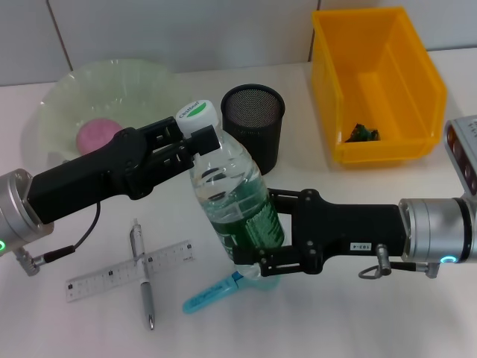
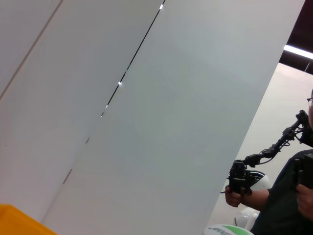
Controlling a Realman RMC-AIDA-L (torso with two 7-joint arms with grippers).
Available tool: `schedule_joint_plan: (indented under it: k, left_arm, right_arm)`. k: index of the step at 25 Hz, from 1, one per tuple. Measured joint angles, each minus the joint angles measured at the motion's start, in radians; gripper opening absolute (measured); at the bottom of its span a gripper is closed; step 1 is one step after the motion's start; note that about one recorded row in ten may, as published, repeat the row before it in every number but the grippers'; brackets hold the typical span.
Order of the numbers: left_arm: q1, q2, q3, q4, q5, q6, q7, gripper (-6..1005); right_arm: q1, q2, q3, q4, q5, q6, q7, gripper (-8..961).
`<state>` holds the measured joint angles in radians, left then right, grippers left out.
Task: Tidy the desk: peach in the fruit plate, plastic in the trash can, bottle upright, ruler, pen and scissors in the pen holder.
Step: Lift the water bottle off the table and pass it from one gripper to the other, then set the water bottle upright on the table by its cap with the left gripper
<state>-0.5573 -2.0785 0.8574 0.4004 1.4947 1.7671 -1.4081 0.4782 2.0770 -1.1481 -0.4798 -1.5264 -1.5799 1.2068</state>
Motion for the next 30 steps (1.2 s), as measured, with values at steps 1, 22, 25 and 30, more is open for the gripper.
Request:
schedule_joint_plan:
  k: [1, 22, 25, 30]
  left_arm:
    - [0.0, 0.0, 0.0, 0.0, 0.0, 0.0, 0.0, 441]
    - [0.011, 0.003, 0.0, 0.001, -0.001, 0.0, 0.003, 441]
    - [0.011, 0.003, 0.0, 0.002, -0.001, 0.0, 0.002, 441]
    - [0.011, 0.005, 0.0, 0.005, -0.001, 0.0, 0.001, 440]
  right_arm:
    - [-0.003, 0.0, 0.002, -0.004, 0.002, -0.003, -0.001, 814]
    - [-0.027, -0.011, 0.007, -0.033, 0.004, -0.004, 0.011, 814]
    - [-0.028, -0.011, 0.008, -0.034, 0.004, -0.004, 0.016, 814]
    - [-0.035, -0.011, 0.009, -0.034, 0.004, -0.005, 0.019, 815]
